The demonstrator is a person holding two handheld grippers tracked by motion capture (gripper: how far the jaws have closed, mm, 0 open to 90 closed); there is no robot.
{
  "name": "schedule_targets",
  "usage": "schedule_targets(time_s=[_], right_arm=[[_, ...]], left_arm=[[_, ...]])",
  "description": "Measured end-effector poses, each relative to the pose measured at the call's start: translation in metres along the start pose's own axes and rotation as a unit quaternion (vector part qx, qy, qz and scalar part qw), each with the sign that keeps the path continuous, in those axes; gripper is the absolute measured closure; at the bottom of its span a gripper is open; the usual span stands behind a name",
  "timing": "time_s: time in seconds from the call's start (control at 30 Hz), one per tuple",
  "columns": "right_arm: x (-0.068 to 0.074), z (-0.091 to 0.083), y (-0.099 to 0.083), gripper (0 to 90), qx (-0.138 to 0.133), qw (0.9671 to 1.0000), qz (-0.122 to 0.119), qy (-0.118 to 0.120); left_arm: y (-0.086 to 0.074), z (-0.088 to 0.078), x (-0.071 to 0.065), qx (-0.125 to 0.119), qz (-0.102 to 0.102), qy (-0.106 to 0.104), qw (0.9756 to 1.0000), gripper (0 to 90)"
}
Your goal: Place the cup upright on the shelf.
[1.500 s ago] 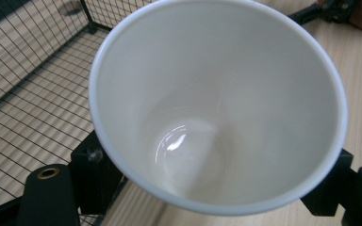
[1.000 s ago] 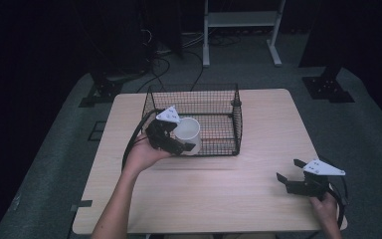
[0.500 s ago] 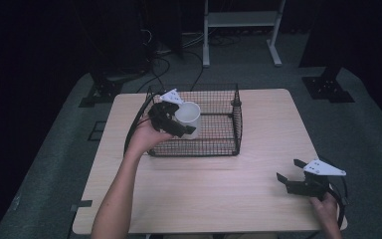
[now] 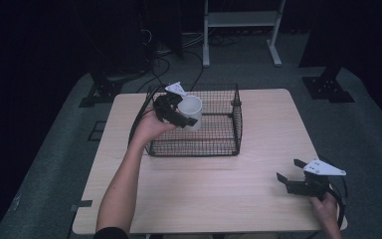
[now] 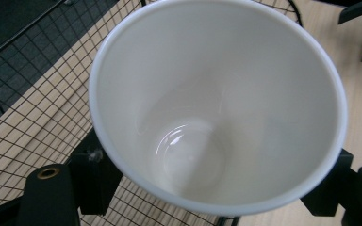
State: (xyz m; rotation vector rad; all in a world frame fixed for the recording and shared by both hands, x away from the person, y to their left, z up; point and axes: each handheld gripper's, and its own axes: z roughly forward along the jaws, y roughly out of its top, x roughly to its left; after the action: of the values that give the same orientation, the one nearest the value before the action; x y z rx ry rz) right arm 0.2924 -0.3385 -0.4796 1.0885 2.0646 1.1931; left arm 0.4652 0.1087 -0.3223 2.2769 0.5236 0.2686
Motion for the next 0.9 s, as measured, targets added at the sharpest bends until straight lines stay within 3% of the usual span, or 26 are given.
schedule_targets(time_s=[0.33,0.57,0.67,0.9], right_arm=[[0.0,0.0,0.0,13.1,0.0,1.0,0.001,-0.001],[-0.001,0.0,0.0,13.1,0.0,1.0,0.003,-0.001],[-0.001,0.0,0.0,13.1,0.0,1.0,0.003,-0.003],[-0.001,0.0,0.0,13.1,-0.001,1.0,0.005,-0.003]], left_arm=[[-0.003,0.018,0.015,-0.005,-0.011,-0.003,0.9999,21.9],[-0.01,0.037,0.026,0.012,-0.026,-0.012,0.9995,21.8],[-0.011,0.042,0.031,0.004,-0.033,-0.02,0.9992,21.8],[-0.016,0.057,0.037,0.015,-0.043,-0.031,0.9985,21.8]])
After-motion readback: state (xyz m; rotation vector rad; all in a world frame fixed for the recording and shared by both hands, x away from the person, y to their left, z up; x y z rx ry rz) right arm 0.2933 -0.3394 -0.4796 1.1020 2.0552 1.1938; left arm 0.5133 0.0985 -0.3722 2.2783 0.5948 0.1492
